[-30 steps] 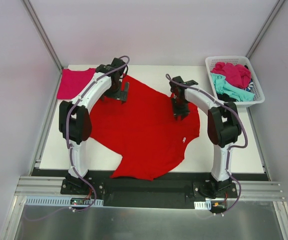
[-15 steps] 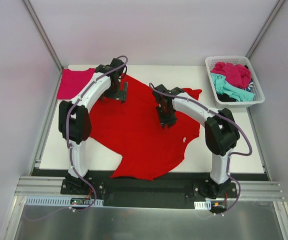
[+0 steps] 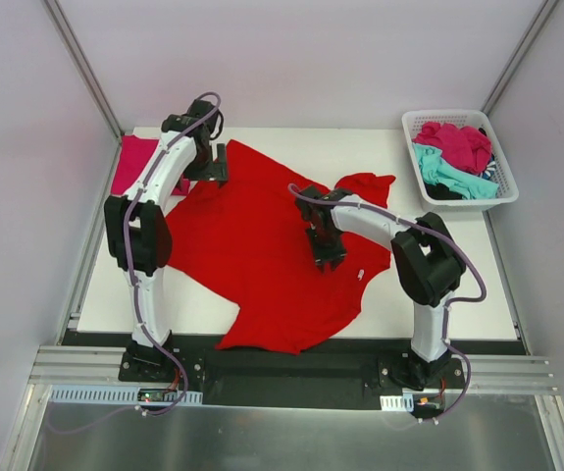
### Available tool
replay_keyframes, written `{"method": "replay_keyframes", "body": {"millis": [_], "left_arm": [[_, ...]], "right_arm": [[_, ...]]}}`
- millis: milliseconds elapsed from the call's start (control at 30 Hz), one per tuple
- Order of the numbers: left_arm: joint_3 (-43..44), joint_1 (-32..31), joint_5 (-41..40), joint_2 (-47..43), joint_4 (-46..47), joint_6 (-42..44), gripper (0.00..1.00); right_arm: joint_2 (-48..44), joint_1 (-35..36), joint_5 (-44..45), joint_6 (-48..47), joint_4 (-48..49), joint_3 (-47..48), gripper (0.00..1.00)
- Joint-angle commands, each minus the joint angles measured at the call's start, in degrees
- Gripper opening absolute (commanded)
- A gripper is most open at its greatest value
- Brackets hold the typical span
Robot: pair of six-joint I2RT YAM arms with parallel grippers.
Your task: Fold and stack the t-shirts
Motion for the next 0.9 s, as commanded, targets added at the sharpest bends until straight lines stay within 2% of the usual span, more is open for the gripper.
{"method": "replay_keyframes", "body": {"millis": [0,367,633,867], "left_arm": [[1.14,-0.36,0.33,-0.13,-2.04,-1.22,0.99],[0.26,1.31,-0.28,-2.59,-2.30,-0.43,0.99],[0.35,1.49,0.25,-2.95,-2.30,-0.17,0.99],[0.70,1.49,0.86,-2.95,-2.30,-0.34,0.99]], "right_arm": [[0.84,0.40,-0.13,1.70,0.51,-0.90,0.32],[3.39,-1.71,2.51,0.83,1.65,-2.39,0.32],[0.76,-5.40,3.04,-0.40,2.10,-5.99,0.32],[-3.02,-11.37,3.48,-3.57,1.93,-9.60,0.32]]}}
